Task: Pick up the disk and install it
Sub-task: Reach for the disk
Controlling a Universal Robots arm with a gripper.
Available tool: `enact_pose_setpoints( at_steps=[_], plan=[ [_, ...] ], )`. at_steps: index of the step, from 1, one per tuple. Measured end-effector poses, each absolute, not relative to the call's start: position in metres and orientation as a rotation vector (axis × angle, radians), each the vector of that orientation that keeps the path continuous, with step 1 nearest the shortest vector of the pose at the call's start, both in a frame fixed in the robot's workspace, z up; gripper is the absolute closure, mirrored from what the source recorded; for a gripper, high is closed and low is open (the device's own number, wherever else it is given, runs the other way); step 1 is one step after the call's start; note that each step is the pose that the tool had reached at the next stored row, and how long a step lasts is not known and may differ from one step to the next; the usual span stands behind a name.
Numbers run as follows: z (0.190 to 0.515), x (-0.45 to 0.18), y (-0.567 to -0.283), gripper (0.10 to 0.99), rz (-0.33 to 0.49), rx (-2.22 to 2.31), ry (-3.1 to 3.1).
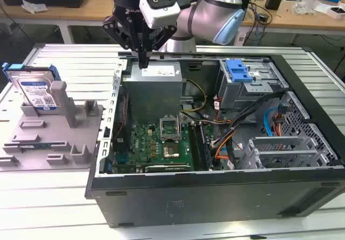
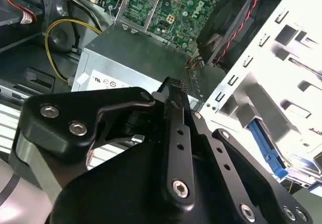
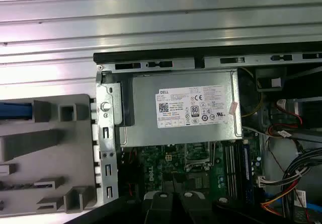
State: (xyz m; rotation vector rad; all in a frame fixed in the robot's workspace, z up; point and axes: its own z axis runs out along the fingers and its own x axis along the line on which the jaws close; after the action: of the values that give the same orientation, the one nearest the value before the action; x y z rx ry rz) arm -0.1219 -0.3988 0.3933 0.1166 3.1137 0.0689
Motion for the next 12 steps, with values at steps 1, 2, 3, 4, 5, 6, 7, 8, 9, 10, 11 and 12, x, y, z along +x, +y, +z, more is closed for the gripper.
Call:
enact_pose_setpoints(
  at_steps=[1,2,3,4,5,6,7,8,9,10,11,12],
  plan=[
    [0.393,-0.122,-0.399,0.980,0.069,0.117,3.114],
    [0.393,-0.122,-0.399,0.980,0.069,0.117,3.114],
    [0.393,-0.122,-0.399,0.980,0.069,0.117,3.114],
    [0.393,-0.122,-0.399,0.980,0.069,0.117,3.114],
    [0.393,-0.122,-0.399,0.980,0.069,0.117,3.114],
    [0.393,-0.122,-0.399,0.980,0.069,0.117,3.114],
    [0.393,-0.122,-0.399,0.980,0.069,0.117,3.114],
    [0.393,-0.122,-0.399,0.980,0.069,0.117,3.114],
    [0.393,-0.122,-0.399,0.980,0.069,0.117,3.114],
    [0.393,-0.124,-0.398,0.980,0.069,0.117,3.114],
    [0.393,-0.131,-0.396,0.980,0.069,0.117,3.114],
    [0.393,-0.138,-0.394,0.980,0.069,0.116,3.114]
  ],
)
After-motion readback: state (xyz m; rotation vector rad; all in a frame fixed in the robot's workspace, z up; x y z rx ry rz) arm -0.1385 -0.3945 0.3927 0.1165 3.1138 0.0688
